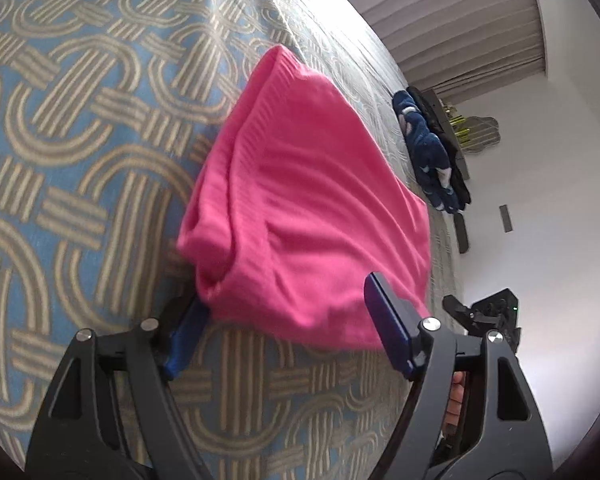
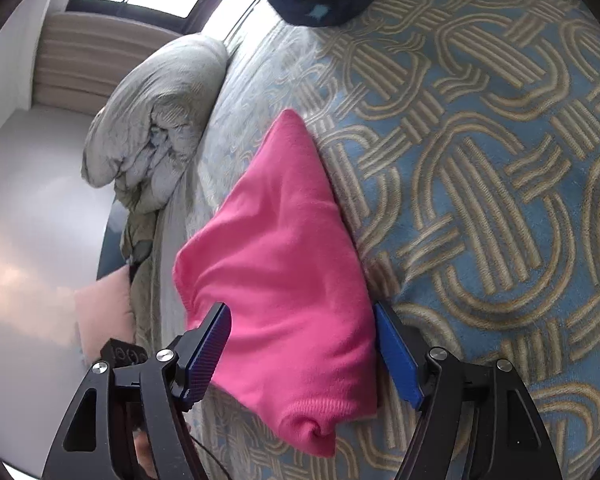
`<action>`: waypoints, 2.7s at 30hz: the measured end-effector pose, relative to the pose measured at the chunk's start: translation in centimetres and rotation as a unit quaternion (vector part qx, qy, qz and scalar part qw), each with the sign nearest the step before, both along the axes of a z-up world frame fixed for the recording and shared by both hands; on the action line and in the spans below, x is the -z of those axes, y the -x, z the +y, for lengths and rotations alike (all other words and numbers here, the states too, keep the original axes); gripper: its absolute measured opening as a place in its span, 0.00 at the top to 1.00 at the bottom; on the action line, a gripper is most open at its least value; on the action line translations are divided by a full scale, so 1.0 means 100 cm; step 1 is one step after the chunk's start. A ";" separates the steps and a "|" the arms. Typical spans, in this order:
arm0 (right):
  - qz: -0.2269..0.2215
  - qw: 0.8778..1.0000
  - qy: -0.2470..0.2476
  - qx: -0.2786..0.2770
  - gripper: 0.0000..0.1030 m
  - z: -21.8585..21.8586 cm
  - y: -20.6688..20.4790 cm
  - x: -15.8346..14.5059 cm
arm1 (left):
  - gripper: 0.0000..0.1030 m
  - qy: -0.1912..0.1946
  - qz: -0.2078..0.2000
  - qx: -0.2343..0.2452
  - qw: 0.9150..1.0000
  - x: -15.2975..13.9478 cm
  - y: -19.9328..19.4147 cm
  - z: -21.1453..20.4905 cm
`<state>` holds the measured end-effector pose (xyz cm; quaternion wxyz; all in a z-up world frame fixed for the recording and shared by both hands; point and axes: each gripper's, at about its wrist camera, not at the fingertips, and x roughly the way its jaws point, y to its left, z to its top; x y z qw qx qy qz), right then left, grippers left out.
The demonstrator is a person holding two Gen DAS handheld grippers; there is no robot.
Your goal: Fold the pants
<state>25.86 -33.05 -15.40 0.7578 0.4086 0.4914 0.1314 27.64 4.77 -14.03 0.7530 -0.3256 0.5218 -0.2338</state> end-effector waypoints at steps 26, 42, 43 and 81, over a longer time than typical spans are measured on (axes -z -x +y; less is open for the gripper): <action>-0.033 0.997 0.076 0.005 0.83 0.019 -0.003 -0.023 | 0.69 -0.096 -0.025 -0.033 0.995 -0.028 -0.015 -0.016; -0.082 0.993 0.085 -0.003 0.86 0.035 -0.004 -0.067 | 0.76 -0.079 -0.075 -0.025 0.994 -0.069 -0.004 -0.019; -0.085 0.993 0.087 -0.004 0.86 0.036 -0.003 -0.070 | 0.76 -0.078 -0.079 -0.022 0.994 -0.072 -0.002 -0.020; -0.149 0.944 0.148 0.253 0.87 -0.366 0.240 -0.157 | 0.76 -0.017 -0.140 0.229 0.963 -0.134 0.063 -0.518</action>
